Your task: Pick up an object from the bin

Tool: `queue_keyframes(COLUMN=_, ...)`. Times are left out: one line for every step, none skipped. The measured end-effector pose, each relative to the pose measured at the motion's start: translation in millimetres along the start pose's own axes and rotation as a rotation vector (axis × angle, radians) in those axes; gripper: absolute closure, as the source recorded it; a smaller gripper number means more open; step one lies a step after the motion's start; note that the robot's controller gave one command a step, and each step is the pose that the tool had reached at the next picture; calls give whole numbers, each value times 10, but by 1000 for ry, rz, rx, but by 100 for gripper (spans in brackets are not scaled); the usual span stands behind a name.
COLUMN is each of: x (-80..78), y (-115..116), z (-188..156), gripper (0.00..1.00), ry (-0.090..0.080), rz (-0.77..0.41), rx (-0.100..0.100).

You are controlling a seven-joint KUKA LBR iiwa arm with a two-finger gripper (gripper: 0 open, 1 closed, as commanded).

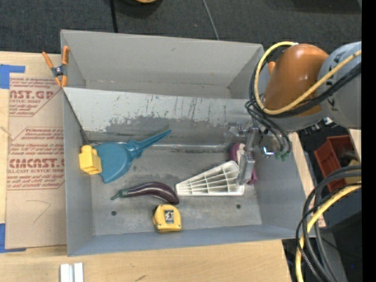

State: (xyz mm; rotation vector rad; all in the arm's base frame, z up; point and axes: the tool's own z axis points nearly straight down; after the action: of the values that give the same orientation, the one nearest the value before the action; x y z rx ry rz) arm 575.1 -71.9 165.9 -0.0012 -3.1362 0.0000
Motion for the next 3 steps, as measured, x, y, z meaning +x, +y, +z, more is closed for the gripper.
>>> queue_keyframes(x=-15, y=3, z=-50, gripper=0, ry=-7, rz=-1, rx=1)
queue_keyframes(x=210, y=93, z=731, gripper=0, ry=-5, rz=-20, rx=1)
queue_keyframes(x=266, y=107, z=852, gripper=0, ry=0, rz=-6, rx=-1)
